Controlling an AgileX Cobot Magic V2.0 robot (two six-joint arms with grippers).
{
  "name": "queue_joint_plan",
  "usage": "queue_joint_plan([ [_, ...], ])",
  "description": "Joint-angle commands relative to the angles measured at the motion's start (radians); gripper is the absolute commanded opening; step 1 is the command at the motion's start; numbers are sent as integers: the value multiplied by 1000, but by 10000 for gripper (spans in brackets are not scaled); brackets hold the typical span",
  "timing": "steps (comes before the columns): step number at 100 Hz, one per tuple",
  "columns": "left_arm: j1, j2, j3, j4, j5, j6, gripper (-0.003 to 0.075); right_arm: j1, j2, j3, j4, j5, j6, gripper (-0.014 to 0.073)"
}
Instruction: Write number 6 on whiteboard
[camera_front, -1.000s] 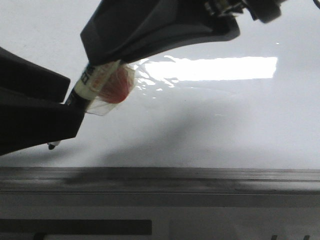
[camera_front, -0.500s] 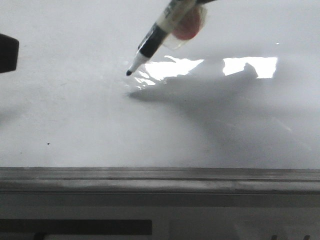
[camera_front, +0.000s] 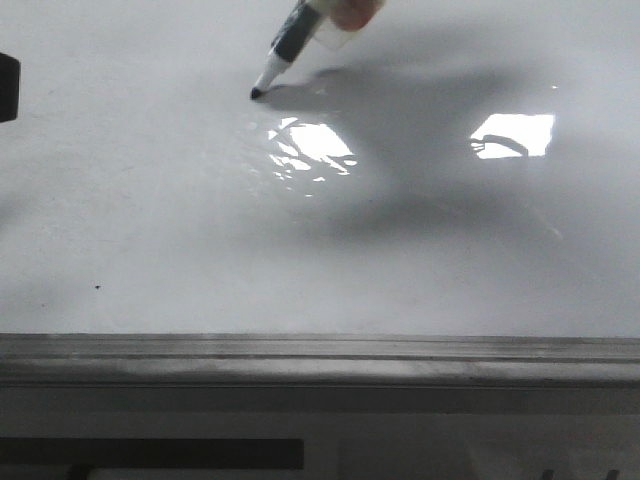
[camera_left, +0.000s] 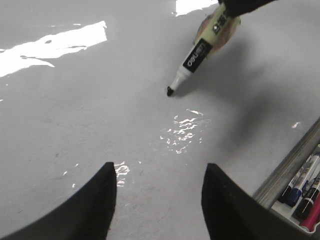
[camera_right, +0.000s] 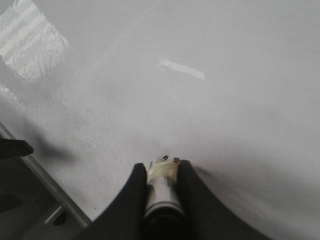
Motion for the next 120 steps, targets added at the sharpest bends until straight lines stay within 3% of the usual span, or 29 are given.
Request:
queue_joint_plan([
  [1, 3, -2, -31, -12, -74, -8, 353, 21, 26, -11, 25, -37, -9, -64],
  [22, 3, -2, -31, -12, -77, -8, 353, 85, 26, 82, 27, 31, 8, -63],
  [42, 3, -2, -31, -12, -77, -8, 351, 22, -69, 74, -23, 42, 8, -50],
  [57, 3, -2, -31, -12, -77, -8, 351, -3, -34, 9, -27, 25, -2, -50],
  [76, 3, -2, -31, -12, -77, -8, 351, 60, 76, -26, -27, 31, -2, -50],
  [97, 1, -2, -31, 74, -87, -8, 351, 121, -3, -26, -25, 32, -2, -53],
  [120, -126, 39, -31, 125, -140, -8, 351, 225, -42, -26, -25, 42, -2, -53],
])
